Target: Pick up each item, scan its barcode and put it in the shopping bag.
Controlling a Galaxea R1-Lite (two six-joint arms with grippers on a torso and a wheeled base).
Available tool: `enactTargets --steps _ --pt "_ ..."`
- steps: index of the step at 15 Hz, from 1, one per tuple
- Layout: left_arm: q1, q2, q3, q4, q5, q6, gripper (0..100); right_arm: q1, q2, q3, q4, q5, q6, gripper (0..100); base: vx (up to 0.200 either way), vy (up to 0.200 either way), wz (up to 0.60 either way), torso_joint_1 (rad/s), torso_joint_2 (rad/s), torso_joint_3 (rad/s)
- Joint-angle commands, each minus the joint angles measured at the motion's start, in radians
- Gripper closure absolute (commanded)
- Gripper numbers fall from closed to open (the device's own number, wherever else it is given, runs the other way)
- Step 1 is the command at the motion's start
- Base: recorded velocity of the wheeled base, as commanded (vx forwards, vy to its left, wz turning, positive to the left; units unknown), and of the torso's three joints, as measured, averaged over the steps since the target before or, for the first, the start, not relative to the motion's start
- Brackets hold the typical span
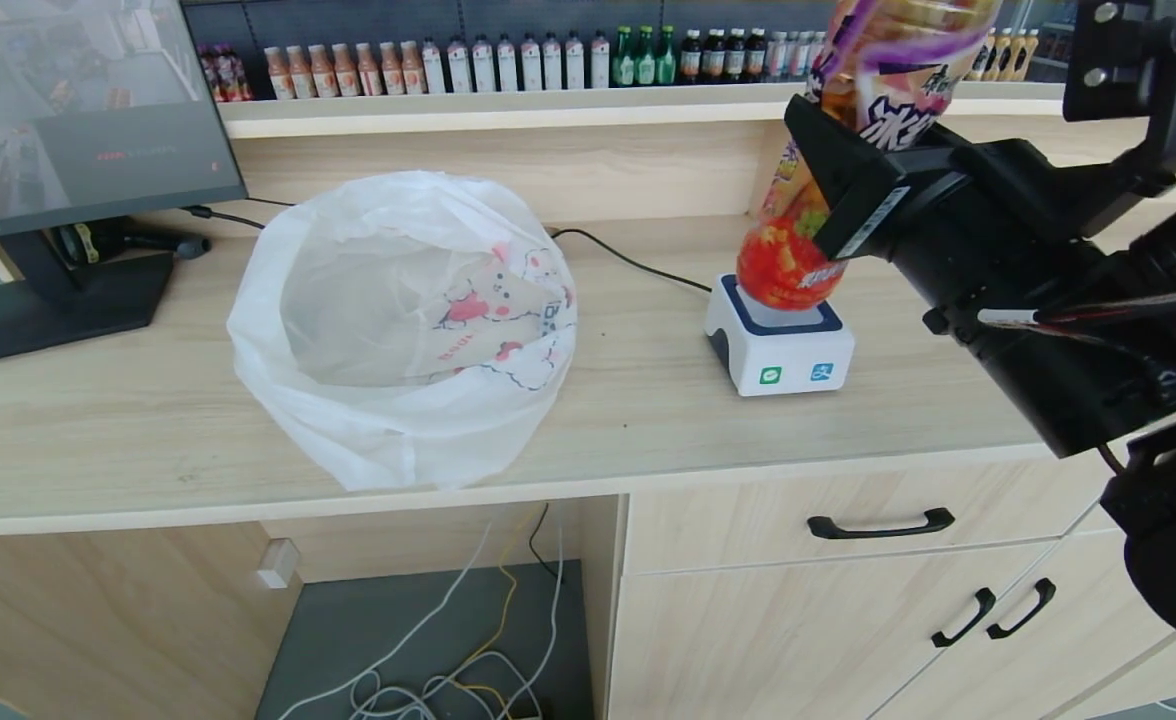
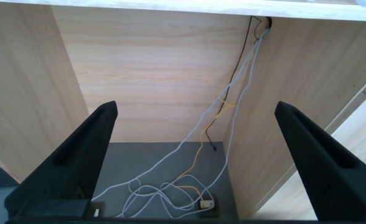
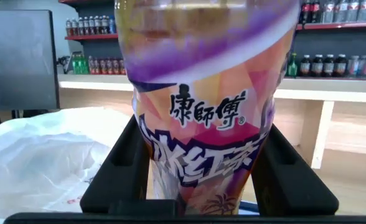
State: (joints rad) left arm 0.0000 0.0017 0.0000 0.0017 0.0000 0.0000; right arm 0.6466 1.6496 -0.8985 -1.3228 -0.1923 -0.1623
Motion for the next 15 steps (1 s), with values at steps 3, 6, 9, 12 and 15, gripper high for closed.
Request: enactTargets --steps 3,6,9,12,15 --pt "0.000 0.000 0.000 0.000 0.000 0.000 0 0.001 0.006 0.018 -0.009 0.001 0.009 100 0.000 0.200 0.00 -0.006 0.00 0.001" --pt "0.000 0.000 0.000 0.000 0.000 -0.002 0 -0.004 0.019 0.024 -0.030 -0.002 0.018 100 0.000 0.200 0.00 0.005 0.00 -0.002" --pt "0.000 0.000 0.000 0.000 0.000 0.000 0 -0.002 0.021 0.023 -0.029 -0.001 0.018 100 0.000 0.200 0.00 0.002 0.00 0.005" --pt "0.000 0.000 0.000 0.000 0.000 -0.002 0 0.007 0.018 0.020 -0.026 -0.001 0.009 100 0.000 0.200 0.00 0.001 0.00 0.001" --pt "0.000 0.000 0.000 0.000 0.000 0.000 0 0.064 0.022 0.024 -0.032 -0.001 -0.054 100 0.000 0.200 0.00 0.001 0.00 -0.001"
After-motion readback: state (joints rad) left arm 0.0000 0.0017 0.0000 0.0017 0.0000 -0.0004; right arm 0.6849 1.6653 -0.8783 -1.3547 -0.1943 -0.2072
